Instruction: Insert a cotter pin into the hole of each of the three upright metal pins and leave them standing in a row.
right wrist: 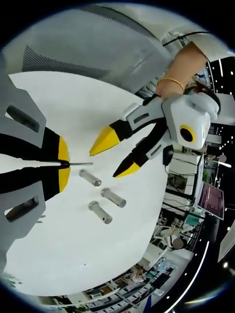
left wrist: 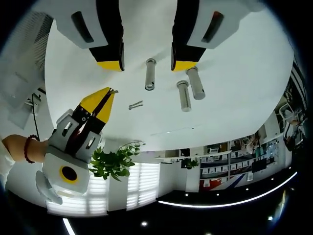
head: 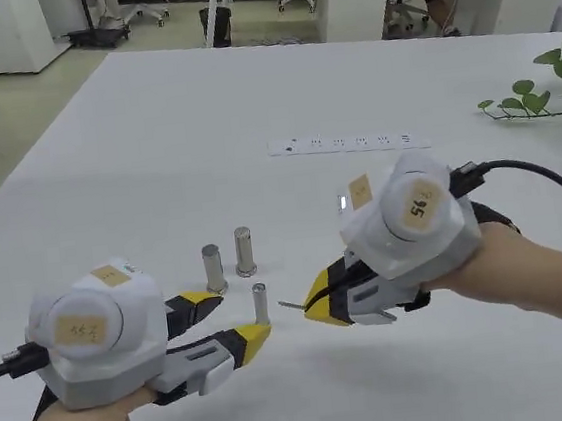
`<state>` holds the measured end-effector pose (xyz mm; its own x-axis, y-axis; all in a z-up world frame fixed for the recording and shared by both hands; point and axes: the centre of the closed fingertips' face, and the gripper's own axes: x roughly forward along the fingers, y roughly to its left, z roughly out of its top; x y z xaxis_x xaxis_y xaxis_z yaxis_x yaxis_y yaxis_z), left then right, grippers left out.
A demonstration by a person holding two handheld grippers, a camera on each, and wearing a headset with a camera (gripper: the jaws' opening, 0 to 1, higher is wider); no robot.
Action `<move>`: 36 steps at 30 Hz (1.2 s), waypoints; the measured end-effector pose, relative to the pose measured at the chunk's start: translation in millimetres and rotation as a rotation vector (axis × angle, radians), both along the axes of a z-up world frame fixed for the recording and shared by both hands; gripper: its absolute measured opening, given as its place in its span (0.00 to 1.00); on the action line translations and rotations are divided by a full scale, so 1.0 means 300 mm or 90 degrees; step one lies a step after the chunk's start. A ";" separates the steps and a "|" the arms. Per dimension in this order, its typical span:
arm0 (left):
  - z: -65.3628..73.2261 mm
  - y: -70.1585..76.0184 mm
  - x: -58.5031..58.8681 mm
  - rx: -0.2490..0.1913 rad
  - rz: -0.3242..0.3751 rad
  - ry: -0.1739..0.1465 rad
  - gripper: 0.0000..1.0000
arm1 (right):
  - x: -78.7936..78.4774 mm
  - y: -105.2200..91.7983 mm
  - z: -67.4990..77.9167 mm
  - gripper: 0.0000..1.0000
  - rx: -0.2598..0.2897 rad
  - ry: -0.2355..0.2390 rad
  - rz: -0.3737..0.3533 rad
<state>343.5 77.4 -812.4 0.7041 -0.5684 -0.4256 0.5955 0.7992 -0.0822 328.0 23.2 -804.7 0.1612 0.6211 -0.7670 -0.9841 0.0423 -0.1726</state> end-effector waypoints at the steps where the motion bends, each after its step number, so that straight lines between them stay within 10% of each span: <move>1: -0.007 0.000 0.006 0.002 0.001 0.001 0.37 | 0.012 -0.002 -0.003 0.03 -0.010 -0.012 -0.003; 20: -0.072 -0.037 0.067 -0.012 0.017 0.033 0.23 | 0.083 -0.003 -0.054 0.03 -0.058 -0.024 -0.015; 36: -0.091 -0.058 0.090 -0.002 0.011 0.020 0.09 | 0.121 0.016 -0.076 0.03 -0.073 -0.027 -0.012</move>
<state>370.3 60.1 -839.7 0.6998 -0.5577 -0.4465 0.5786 0.8090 -0.1036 364.4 28.1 -827.5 0.2052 0.5259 -0.8254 -0.9752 0.0382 -0.2181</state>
